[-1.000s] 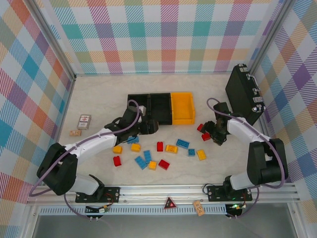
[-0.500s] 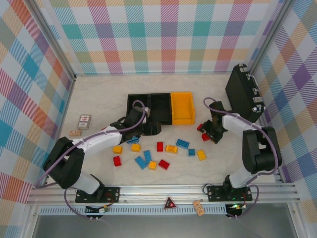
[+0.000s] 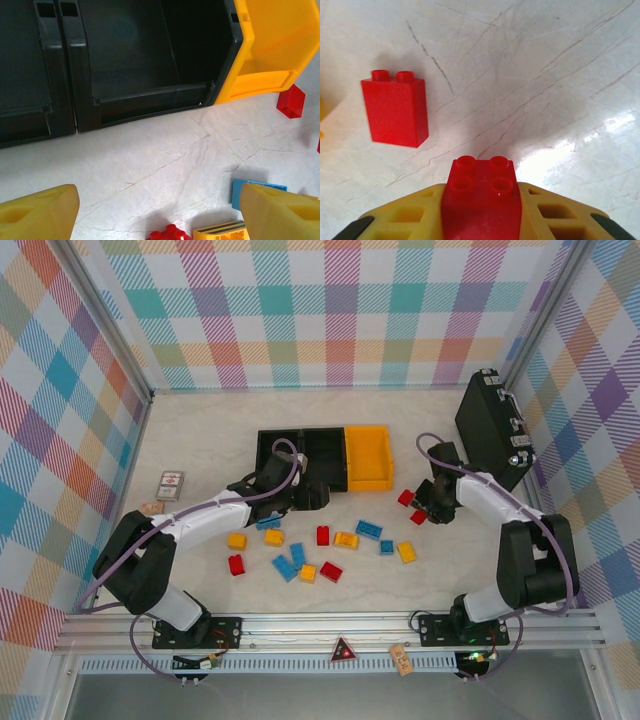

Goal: Sort the legos into containers by color
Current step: Pick up the lego from the middle-right of the table, then place the lego in the container.

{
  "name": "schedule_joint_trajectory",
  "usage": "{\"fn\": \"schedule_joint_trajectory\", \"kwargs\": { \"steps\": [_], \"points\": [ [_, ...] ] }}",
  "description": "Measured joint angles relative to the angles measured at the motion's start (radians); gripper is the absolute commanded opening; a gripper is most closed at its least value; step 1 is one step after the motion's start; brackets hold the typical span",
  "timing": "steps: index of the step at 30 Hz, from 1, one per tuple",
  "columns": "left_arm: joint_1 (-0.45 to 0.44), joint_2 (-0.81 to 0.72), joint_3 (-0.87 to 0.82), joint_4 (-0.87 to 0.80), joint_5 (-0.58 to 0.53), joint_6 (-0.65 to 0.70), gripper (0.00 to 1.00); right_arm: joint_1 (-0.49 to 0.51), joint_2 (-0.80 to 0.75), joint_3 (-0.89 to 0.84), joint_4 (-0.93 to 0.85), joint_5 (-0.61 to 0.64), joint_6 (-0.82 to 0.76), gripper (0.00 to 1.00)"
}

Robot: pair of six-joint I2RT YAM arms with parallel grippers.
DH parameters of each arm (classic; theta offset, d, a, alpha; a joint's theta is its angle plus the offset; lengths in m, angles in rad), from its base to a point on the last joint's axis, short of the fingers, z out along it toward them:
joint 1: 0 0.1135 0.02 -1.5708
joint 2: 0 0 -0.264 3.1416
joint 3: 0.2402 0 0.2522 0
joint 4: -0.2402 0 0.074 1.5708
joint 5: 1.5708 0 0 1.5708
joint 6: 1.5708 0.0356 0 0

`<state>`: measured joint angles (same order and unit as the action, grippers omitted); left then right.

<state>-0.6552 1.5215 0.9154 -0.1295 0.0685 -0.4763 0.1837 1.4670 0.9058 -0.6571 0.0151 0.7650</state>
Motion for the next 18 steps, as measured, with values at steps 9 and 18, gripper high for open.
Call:
{"fn": "schedule_joint_trajectory", "kwargs": {
  "steps": [9, 18],
  "points": [
    [0.000, -0.020, 0.000, -0.039, -0.040, -0.065, 0.83, 0.055, 0.005, 0.199, -0.033, -0.029, -0.071, 0.32],
    [0.000, -0.105, -0.009, -0.079, -0.099, -0.142, 0.83, 0.168, 0.198, 0.423, -0.041, -0.039, -0.132, 0.32]
  ]
}}
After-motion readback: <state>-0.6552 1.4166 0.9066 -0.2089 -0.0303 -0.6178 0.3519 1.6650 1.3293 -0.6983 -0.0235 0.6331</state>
